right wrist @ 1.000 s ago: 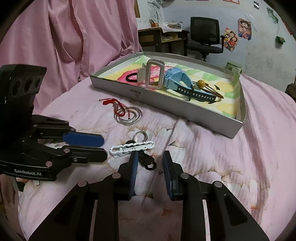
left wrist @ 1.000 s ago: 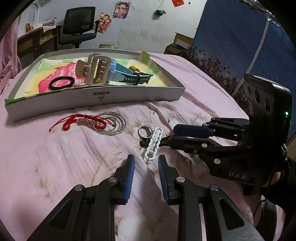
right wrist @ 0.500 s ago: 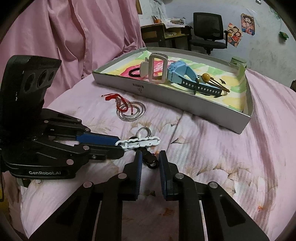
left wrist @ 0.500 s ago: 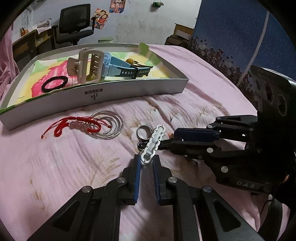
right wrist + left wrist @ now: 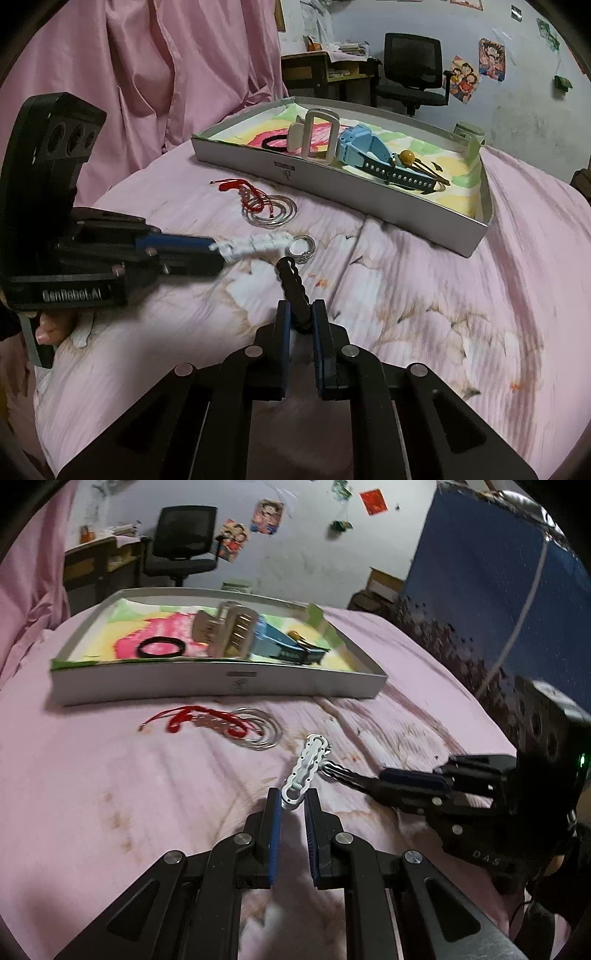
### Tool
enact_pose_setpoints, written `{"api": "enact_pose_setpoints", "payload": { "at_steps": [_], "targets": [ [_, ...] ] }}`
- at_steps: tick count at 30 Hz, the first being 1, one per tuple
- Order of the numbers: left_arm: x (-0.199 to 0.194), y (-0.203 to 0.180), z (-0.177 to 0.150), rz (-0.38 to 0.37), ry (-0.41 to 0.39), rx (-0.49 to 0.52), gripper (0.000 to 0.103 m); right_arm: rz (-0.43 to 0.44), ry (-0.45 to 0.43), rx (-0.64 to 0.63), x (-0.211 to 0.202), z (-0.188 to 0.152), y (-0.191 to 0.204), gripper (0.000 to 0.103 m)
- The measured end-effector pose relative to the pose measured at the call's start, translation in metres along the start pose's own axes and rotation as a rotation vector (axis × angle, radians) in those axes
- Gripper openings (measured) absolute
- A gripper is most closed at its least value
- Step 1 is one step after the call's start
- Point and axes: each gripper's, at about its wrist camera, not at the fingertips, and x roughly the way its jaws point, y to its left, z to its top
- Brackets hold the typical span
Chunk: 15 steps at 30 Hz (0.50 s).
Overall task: Organize jewelry
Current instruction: 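Grasp the white chain keychain with the left tool while the right tool grasps its black strap, then carry the keychain into the tray with both tools and open them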
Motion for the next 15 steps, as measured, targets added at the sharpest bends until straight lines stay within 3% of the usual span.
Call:
{"api": "enact_pose_setpoints", "payload": {
  "at_steps": [6,15],
  "targets": [
    [-0.014,-0.001,-0.004,0.025,-0.069,-0.001,0.012,-0.034,-0.036,-0.002,-0.010,-0.006,0.007,0.010],
    [-0.043,-0.002,0.004,0.068,-0.202,0.012,0.012,-0.086,-0.173,0.034,-0.037,0.000,0.010,0.010]
  ]
}}
